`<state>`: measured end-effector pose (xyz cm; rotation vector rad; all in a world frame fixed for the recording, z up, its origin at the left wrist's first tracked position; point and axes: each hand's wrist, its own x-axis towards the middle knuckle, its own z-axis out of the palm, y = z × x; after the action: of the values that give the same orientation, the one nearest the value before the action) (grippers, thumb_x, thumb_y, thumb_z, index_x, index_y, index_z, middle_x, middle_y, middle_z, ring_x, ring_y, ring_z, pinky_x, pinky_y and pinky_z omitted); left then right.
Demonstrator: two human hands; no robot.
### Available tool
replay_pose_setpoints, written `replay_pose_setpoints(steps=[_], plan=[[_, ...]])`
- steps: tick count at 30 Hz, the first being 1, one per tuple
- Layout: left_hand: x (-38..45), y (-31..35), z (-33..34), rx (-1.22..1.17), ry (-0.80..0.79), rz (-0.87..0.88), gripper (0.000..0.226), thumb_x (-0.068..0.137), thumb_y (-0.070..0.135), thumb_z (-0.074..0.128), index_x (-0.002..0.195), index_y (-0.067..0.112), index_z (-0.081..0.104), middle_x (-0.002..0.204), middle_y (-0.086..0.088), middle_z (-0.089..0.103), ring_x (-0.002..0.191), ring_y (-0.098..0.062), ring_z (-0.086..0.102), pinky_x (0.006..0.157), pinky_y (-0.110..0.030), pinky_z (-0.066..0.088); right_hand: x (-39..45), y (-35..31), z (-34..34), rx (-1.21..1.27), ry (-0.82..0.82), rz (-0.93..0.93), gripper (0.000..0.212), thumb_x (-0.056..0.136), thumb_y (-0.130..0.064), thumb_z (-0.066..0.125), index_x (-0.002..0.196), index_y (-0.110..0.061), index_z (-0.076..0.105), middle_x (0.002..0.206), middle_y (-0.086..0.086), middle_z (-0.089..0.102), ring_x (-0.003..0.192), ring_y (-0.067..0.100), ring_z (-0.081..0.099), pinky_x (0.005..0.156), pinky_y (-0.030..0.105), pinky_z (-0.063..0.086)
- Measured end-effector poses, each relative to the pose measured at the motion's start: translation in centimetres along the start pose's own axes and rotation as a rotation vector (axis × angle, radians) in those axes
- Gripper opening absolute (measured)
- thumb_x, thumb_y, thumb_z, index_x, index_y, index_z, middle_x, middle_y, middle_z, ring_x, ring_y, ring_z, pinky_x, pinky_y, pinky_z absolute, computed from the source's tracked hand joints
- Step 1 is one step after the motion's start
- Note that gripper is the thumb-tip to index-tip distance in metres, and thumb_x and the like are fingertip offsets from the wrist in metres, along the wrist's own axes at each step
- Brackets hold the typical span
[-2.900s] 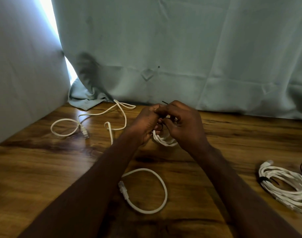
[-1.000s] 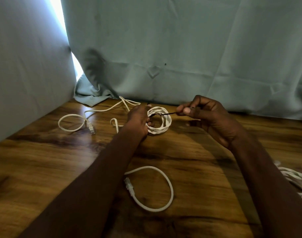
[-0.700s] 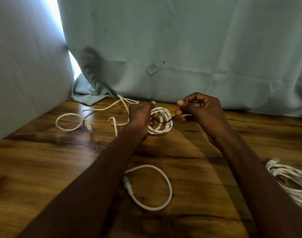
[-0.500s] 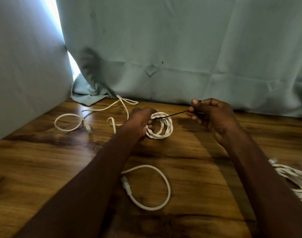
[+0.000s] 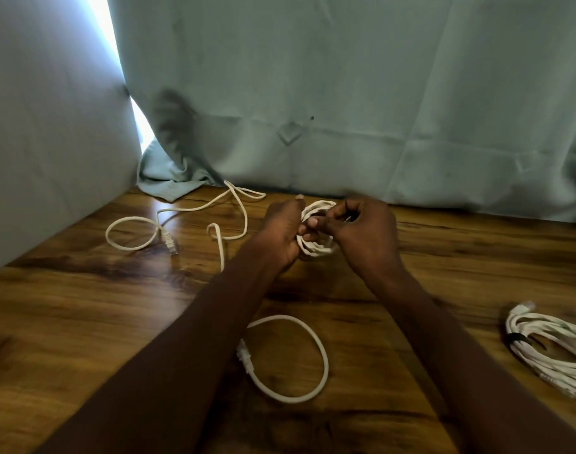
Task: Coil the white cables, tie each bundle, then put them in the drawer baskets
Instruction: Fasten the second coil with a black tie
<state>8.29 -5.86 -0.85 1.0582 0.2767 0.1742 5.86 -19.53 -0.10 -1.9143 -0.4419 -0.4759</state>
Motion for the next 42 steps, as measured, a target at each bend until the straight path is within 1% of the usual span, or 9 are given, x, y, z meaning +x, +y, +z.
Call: replay_pose_setpoints(steps=[4,8,13,18,21,25,29,35,42], plan=[[-1.2,-0.1,1.4,0.079,-0.046,0.093,0.02,0.107,0.011,0.042,0.088,0.008,0.051,0.048,-0.004,0.04,0.027,-0.007,0.028,0.035,-0.011,0.025,0.6,0.8,-0.5,-0.047,0.09,-0.024,0.021,0.066,-0.027,0.096,0.077,-0.021,0.079,0.114,-0.004,0.058,0.11,0.008,0.058,0.086,0.018,0.046],[-2.4,0.3,1.6,0.06,-0.124,0.144,0.02,0.102,0.004,0.039,0.097,0.007,0.058,0.048,-0.006,0.042,0.028,-0.007,0.028,0.037,-0.011,0.023,0.5,0.4,-1.2,0.318,-0.05,0.036,0.023,0.076,0.0,0.086,0.082,0.012,0.067,0.091,0.011,0.067,0.081,-0.004,0.07,0.074,0.017,0.054],[-2.9,0.8,1.6,0.01,-0.144,0.181,0.02,0.098,0.0,0.036,0.107,0.004,0.052,0.053,-0.01,0.045,0.027,-0.008,0.03,0.037,-0.012,0.025,0.4,1.2,-1.0,0.342,-0.128,-0.028,0.027,0.082,-0.001,0.082,0.084,0.009,0.057,0.093,0.034,0.071,0.083,0.047,0.075,0.076,0.063,0.061],[-3.3,1.0,2.0,-0.061,-0.26,0.033,0.019,0.096,0.006,0.035,0.096,0.004,0.054,0.052,-0.007,0.045,0.032,-0.014,0.038,0.041,-0.019,0.035,0.2,0.9,-0.7,0.234,0.102,-0.156,0.019,0.078,0.011,0.08,0.081,0.006,0.062,0.108,0.017,0.053,0.076,-0.005,0.064,0.065,0.013,0.052],[-3.4,0.8,2.0,-0.016,-0.351,-0.106,0.033,0.095,0.014,0.033,0.09,0.001,0.062,0.055,-0.007,0.057,0.042,-0.018,0.052,0.048,-0.026,0.048,0.1,1.1,-0.8,0.221,0.11,-0.196,0.018,0.078,0.012,0.08,0.081,0.01,0.063,0.111,0.02,0.051,0.072,-0.006,0.063,0.06,0.009,0.049],[-3.7,1.0,2.2,-0.043,-0.469,-0.129,0.036,0.08,0.01,0.045,0.105,-0.006,0.066,0.093,-0.019,0.066,0.079,-0.027,0.062,0.078,-0.039,0.053,0.7,1.5,-1.0,0.22,0.131,-0.179,0.021,0.074,0.003,0.085,0.082,0.007,0.067,0.112,0.024,0.055,0.087,0.004,0.062,0.071,0.011,0.048],[-3.0,0.8,2.1,-0.031,-0.376,-0.091,0.031,0.09,0.01,0.038,0.107,-0.002,0.062,0.068,-0.008,0.052,0.042,-0.015,0.049,0.054,-0.031,0.048,0.3,1.1,-0.9,0.322,0.122,-0.161,0.019,0.08,0.009,0.081,0.085,0.012,0.062,0.118,0.021,0.05,0.064,0.01,0.069,0.051,0.025,0.054],[-3.0,0.4,2.7,-0.074,-0.223,0.088,0.01,0.085,0.01,0.053,0.083,0.005,0.061,0.05,-0.001,0.051,0.035,-0.007,0.042,0.04,-0.016,0.037,0.6,1.0,-1.0,0.196,0.228,-0.199,0.018,0.076,0.006,0.085,0.08,0.005,0.068,0.122,0.01,0.05,0.09,-0.016,0.057,0.068,0.002,0.044],[-3.2,0.4,3.1,-0.115,-0.11,0.192,0.016,0.098,-0.001,0.05,0.088,0.008,0.058,0.053,-0.004,0.055,0.038,-0.006,0.047,0.037,-0.015,0.036,0.7,0.9,-1.6,-0.003,0.163,-0.444,0.019,0.08,-0.004,0.082,0.079,-0.015,0.066,0.14,-0.005,0.054,0.129,0.019,0.05,0.091,0.01,0.042]])
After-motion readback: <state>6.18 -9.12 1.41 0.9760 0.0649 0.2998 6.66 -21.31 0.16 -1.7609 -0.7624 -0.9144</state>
